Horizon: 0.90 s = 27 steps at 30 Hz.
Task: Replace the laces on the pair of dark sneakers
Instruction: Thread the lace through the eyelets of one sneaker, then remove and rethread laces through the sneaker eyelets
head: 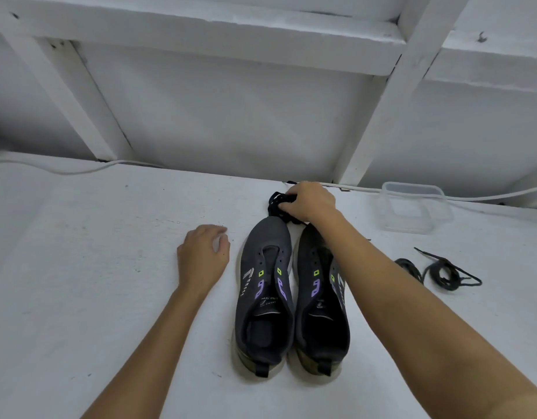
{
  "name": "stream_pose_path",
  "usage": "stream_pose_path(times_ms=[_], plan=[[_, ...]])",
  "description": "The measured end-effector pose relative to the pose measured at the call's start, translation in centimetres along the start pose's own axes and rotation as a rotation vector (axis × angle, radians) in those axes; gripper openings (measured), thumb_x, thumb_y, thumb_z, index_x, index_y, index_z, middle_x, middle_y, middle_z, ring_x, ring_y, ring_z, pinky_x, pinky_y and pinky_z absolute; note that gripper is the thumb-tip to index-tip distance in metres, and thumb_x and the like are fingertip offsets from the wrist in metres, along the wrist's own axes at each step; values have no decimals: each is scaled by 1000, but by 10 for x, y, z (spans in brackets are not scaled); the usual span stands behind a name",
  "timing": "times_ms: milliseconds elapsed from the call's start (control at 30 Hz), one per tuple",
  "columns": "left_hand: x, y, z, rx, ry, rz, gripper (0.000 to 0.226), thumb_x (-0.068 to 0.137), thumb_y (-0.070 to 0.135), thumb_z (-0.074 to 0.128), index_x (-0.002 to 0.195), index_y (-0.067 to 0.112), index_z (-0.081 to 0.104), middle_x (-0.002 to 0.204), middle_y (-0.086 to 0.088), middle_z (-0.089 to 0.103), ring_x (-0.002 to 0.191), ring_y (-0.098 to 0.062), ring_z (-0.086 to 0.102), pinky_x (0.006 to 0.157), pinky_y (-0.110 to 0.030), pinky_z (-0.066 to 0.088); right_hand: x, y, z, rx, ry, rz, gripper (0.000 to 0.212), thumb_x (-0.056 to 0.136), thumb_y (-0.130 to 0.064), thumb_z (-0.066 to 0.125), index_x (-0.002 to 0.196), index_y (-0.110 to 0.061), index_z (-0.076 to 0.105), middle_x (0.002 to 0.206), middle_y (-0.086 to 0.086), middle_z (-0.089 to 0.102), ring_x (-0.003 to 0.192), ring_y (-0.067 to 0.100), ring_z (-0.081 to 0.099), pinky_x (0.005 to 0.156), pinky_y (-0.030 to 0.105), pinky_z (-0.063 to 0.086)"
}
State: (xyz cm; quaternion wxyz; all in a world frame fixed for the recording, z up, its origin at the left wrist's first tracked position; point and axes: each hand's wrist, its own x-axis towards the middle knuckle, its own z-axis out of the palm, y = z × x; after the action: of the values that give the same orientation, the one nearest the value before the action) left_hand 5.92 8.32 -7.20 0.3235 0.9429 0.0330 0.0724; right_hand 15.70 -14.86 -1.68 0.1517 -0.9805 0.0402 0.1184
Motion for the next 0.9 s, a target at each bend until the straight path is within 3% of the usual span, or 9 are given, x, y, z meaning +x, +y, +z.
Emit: stream_pose_path(times_ms=[233,367,567,733,900], plan=[[58,54,-6,-214,-247,3,27,97,25,59,121,18,69,119,4,69,102,-9,61,92,-21,41,-12,21,-12,155,3,-7,38,86,-59,65,117,-37,71,104,-10,69,106,18,62,78,33,49],[81,77,7,-170,-386,-31,41,95,32,64,133,17,63,121,2,67,112,-15,60,97,-25,43,-17,29,-11,233,41,31,43,92,-58,58,130,-40,65,123,-7,69,116,19,61,94,36,51],[95,93,30,-74,-467,-104,59,84,34,77,137,16,60,127,-6,65,121,-23,59,100,-31,46,-21,36,-6,241,-20,22,51,93,-43,67,141,-30,57,118,-2,71,116,21,61,99,36,49],[98,95,43,21,-421,-159,33,79,26,80,111,19,74,118,-5,70,110,-24,63,91,-32,53,-20,34,2,147,-27,15,48,91,-40,71,137,-28,62,129,4,66,119,25,60,97,37,50],[100,90,39,-48,-348,-152,9,84,14,70,91,18,74,99,-3,72,99,-23,65,78,-26,47,-20,37,1,151,-20,11,48,89,-47,71,133,-29,64,122,1,69,116,24,61,96,37,51]])
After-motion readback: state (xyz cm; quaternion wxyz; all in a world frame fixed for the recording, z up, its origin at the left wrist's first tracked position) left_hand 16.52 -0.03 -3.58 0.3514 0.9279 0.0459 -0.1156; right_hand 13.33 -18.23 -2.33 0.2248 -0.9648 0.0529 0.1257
